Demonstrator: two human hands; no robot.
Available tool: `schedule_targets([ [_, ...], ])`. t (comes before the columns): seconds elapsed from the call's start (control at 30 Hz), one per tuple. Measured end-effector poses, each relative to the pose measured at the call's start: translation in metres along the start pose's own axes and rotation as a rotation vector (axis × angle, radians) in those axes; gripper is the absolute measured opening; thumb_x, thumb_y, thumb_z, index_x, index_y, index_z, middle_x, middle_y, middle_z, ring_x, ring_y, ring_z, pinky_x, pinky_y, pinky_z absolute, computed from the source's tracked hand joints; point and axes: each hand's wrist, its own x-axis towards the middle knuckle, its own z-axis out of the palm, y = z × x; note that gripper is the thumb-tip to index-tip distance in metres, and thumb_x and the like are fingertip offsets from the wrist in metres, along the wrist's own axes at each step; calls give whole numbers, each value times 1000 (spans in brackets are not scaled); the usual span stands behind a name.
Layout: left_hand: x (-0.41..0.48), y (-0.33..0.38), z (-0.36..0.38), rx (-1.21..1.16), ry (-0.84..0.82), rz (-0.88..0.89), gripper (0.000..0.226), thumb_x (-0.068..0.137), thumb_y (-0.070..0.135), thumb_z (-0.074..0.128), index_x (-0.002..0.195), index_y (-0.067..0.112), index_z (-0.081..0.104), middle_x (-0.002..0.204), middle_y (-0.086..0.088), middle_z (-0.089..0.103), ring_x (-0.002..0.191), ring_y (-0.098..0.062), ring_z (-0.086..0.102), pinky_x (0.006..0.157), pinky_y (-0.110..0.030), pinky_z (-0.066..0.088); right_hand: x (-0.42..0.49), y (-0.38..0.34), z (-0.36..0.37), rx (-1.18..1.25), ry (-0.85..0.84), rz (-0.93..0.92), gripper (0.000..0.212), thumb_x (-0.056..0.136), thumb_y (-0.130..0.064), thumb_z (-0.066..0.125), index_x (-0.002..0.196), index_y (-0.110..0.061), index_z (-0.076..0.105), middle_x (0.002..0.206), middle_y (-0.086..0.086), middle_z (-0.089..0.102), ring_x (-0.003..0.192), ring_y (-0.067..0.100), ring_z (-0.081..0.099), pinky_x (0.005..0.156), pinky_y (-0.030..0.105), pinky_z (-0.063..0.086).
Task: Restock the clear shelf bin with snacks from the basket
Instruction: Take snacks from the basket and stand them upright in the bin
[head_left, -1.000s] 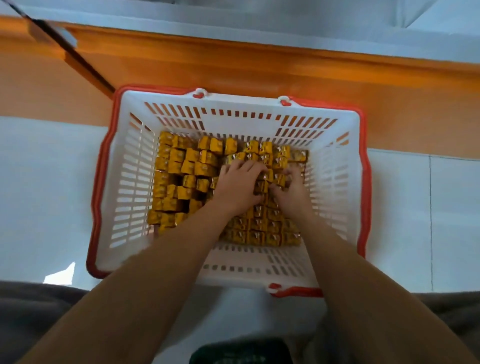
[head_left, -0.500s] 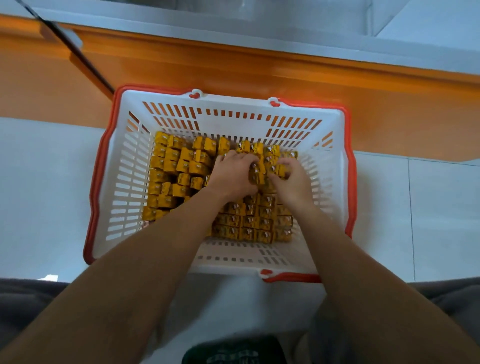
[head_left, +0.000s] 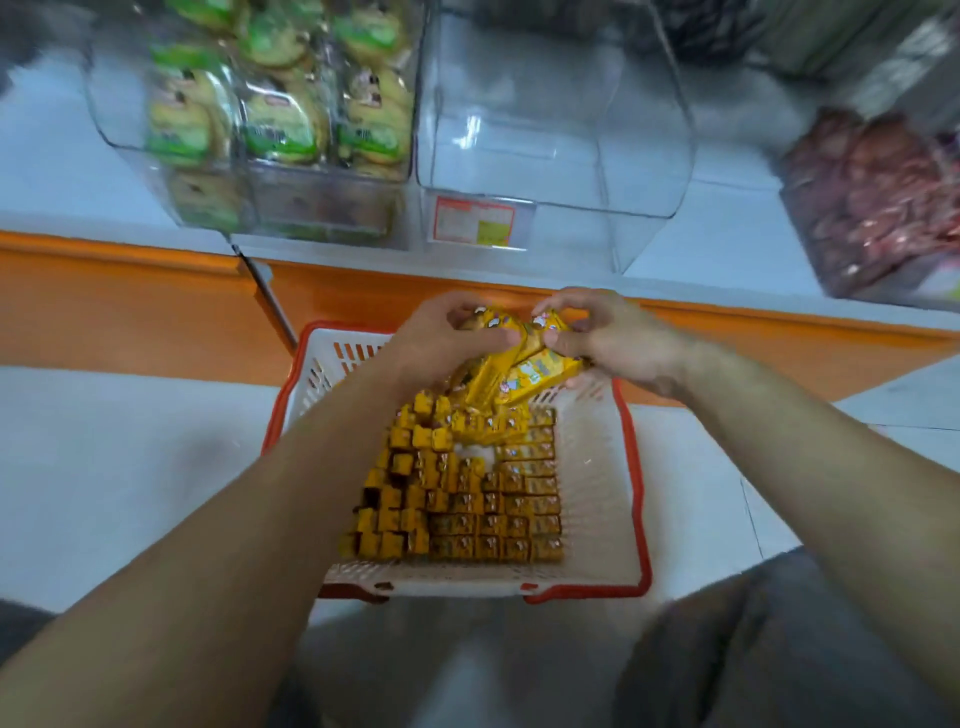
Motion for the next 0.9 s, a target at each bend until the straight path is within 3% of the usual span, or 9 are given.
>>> schedule_targets([
  [0.03,-6,14,-3,-6,-33,1,54,71,41,90,116,27,66,114,0,71,101,-7,72,84,-38,58,-8,-12,-3,9,-4,-6,21,98,-8,59,108,-26,62,84,-3,65,71,7,64,63,28,61],
  [0.13,-21,50,-13,-19,-78,2,81,61,51,85,130,14,63,119,-8,74,108,-25,73,99,-57,55,-26,-34,-7,62,-29,-45,19,100,-9,57,106,-26,62,77,-4,70,69,9,65,63,28,59],
  [0.33,-54,84,-21,-19,-76,15,80,61,51,88,130,26,55,111,-1,76,98,-19,77,85,-44,63,-49,-55,-10,153,-65,-144,20,97,-13,62,113,-25,63,78,2,73,74,17,69,63,26,57],
  [0.4,-64,90,-19,-131,-72,19,85,59,45,90,132,24,52,112,-2,77,101,-22,76,82,-42,63,-51,-63,-13,150,-64,-171,31,95,-17,66,124,-22,58,82,6,75,78,21,70,67,31,57],
  [0.47,-71,100,-16,-206,-50,43,75,66,38,88,131,22,55,114,-4,77,103,-23,76,80,-41,64,-53,-70,-22,176,-38,-201,40,91,-19,71,129,-19,55,88,12,76,85,30,71,75,39,59],
  [0.53,-77,113,-13,-250,-22,57,57,72,32,89,122,20,64,109,-5,79,98,-25,77,74,-37,64,-56,-73,-35,191,-10,-270,30,88,-20,74,117,-19,66,87,11,77,86,30,74,74,38,61],
  [0.63,-84,129,-13,-274,85,69,43,64,34,83,102,18,71,95,-7,81,84,-24,79,62,-33,62,-61,-72,-57,280,123,-363,4,85,-23,77,85,-19,77,79,4,76,73,19,74,62,30,59],
  [0.77,-91,137,-17,-309,251,128,60,54,40,86,106,14,69,92,-9,80,80,-25,78,63,-34,62,-55,-78,-59,621,163,-339,22,66,-28,84,71,-11,70,81,6,71,75,18,72,66,29,59],
  [0.9,-89,141,-19,-415,360,136,72,54,40,86,114,8,66,93,-13,79,78,-26,78,60,-36,62,-47,-90,-24,846,45,-279,39,57,-17,85,77,-7,53,99,22,68,95,34,73,72,35,62],
])
